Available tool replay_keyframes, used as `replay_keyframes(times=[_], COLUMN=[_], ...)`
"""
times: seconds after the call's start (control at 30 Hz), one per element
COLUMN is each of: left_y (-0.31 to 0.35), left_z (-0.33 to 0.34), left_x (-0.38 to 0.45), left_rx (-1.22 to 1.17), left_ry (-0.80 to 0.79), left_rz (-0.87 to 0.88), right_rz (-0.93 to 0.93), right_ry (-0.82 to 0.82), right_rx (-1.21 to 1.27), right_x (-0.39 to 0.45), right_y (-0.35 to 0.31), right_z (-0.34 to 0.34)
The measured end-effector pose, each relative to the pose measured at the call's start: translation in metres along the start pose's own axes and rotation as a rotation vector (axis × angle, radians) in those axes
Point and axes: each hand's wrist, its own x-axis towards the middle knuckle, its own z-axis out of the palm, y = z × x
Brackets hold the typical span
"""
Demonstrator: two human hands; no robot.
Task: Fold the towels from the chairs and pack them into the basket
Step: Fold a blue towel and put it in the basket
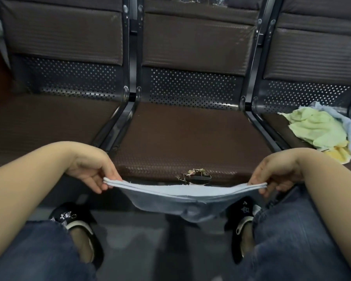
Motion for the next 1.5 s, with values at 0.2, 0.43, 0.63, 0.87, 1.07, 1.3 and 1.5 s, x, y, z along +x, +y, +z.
replay_keyframes(times=[0.2, 0.43, 0.63, 0.87, 1.07, 1.3, 1.5], left_y=[0.009, 0.029, 0.049, 0.077, 0.093, 0.108, 0.111], left_z=[-0.013, -0.026, -0.042, -0.057, -0.075, -0.078, -0.053], left_x=[0.007, 0.027, 0.047, 0.070, 0.092, 0.109, 0.116], left_rx=[-0.393, -0.744, -0.940, -1.100, -1.211, -1.188, -0.613], left_ry=[0.075, 0.177, 0.330, 0.377, 0.439, 0.468, 0.458], left_rz=[0.029, 0.149, 0.235, 0.385, 0.544, 0.658, 0.464], right_rz=[-0.068, -0.197, -0.355, -0.518, -0.674, -0.760, -0.505], right_ry=[0.160, 0.325, 0.415, 0.543, 0.524, 0.509, 0.527], right_rx=[0.412, 0.836, 0.987, 1.074, 1.109, 1.121, 0.627], right_x=[0.010, 0.025, 0.040, 0.070, 0.093, 0.107, 0.112], right_y=[-0.005, -0.032, -0.065, -0.097, -0.115, -0.119, -0.112], right_z=[-0.016, -0.028, -0.035, -0.042, -0.056, -0.067, -0.048])
